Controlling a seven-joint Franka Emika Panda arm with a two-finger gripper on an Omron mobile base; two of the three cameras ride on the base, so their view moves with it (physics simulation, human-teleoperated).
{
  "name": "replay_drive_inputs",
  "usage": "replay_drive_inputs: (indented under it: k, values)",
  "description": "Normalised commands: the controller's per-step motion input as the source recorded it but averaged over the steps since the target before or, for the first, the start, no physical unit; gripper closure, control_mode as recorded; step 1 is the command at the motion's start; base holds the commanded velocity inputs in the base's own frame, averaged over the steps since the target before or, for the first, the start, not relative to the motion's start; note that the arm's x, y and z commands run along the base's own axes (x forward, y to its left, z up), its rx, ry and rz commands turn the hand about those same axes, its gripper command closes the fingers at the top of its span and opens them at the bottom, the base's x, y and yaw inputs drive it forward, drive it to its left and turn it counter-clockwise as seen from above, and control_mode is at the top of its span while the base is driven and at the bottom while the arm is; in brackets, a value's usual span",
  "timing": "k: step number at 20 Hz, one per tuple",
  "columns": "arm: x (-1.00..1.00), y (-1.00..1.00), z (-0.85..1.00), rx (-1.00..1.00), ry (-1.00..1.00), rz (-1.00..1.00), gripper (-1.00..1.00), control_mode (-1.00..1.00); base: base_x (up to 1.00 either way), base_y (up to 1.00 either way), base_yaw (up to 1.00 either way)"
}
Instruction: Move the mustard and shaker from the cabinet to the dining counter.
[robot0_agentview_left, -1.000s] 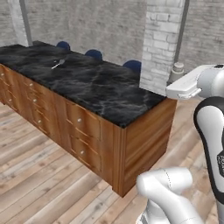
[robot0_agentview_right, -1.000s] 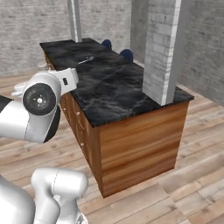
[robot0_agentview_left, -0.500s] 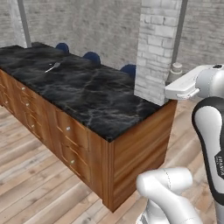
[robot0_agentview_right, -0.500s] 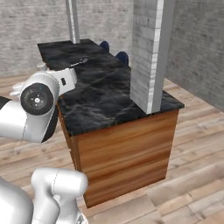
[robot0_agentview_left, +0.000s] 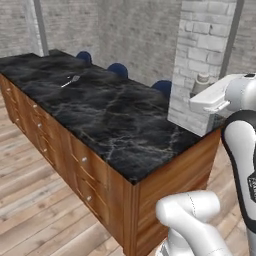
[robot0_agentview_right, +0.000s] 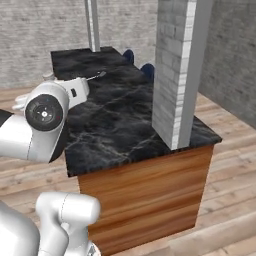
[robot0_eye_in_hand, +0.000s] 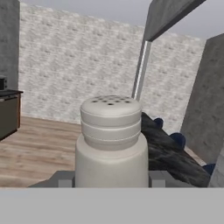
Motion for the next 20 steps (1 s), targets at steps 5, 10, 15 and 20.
replay_drive_inputs:
  k: [5, 10, 15, 20]
  values:
    - [0.00, 0.00, 0.00, 0.00, 0.00, 0.00, 1.00, 1.00, 0.63, -0.16, 0.17]
    - [0.00, 0.00, 0.00, 0.00, 0.00, 0.00, 1.00, 1.00, 0.43, -0.20, 0.17]
    - [0.00, 0.00, 0.00, 0.00, 0.00, 0.00, 1.00, 1.00, 0.37, -0.06, 0.18]
    - [0.00, 0.00, 0.00, 0.00, 0.00, 0.00, 1.00, 1.00, 0.66, 0.00, 0.22]
